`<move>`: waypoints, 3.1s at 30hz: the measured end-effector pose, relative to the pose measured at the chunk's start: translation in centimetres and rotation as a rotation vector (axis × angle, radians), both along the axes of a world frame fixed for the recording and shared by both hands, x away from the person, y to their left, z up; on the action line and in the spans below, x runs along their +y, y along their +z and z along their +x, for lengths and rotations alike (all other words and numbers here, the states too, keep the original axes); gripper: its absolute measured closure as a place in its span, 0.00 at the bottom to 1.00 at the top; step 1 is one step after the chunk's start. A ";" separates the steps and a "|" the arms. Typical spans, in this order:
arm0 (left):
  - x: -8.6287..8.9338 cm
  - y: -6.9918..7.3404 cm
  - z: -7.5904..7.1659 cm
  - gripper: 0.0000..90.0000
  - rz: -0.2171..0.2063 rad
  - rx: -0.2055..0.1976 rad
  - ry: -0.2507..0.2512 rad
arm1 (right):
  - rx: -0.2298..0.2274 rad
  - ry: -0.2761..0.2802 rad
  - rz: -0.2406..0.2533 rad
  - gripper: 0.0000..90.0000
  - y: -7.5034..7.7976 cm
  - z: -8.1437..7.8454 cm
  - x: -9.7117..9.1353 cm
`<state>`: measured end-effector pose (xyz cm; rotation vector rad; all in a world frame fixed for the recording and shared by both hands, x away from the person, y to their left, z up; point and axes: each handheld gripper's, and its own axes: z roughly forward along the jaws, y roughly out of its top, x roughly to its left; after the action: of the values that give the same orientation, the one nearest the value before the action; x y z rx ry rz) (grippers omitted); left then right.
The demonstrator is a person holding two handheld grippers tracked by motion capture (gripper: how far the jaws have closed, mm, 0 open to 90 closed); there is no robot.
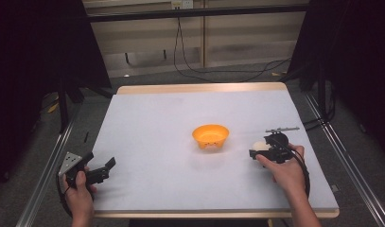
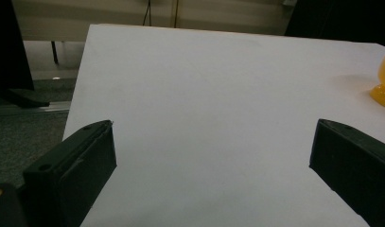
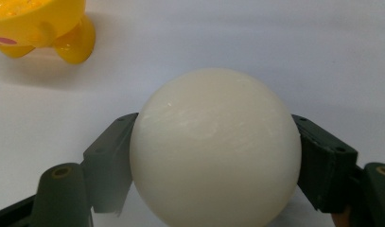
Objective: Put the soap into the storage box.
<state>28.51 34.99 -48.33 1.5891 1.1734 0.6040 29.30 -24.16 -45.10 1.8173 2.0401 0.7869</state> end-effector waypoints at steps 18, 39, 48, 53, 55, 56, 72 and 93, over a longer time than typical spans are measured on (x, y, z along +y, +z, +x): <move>0.0 0.0 0.0 0.01 0.000 0.000 -0.001 | -0.012 0.031 -0.001 0.26 0.9 0.8 1.3; 0.0 0.0 0.0 0.01 -0.003 0.001 -0.002 | -0.016 0.064 0.011 0.26 2.0 1.8 2.9; 0.0 0.0 0.0 0.01 -0.003 0.003 -0.004 | -0.015 0.079 0.016 0.26 2.3 2.2 3.7; 0.0 0.0 0.0 0.01 -0.004 0.003 -0.001 | -0.017 0.081 0.021 0.26 2.5 2.4 4.1; 0.0 0.0 0.0 0.01 -0.004 0.002 -0.001 | -0.017 0.084 0.026 0.26 2.6 2.5 4.2; 0.0 0.0 0.0 0.01 -0.004 0.002 -0.001 | -0.017 0.083 0.026 0.26 2.7 2.6 4.3; 0.1 0.0 0.0 0.01 0.000 0.001 0.001 | -0.017 0.100 0.023 0.26 3.4 3.4 5.6; 0.0 0.0 0.0 0.01 -0.002 0.005 0.000 | -0.024 0.122 0.025 0.26 4.0 4.1 7.4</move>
<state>28.54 34.99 -48.33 1.5899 1.1774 0.5994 33.43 -16.77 -41.14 1.7011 2.1519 0.8662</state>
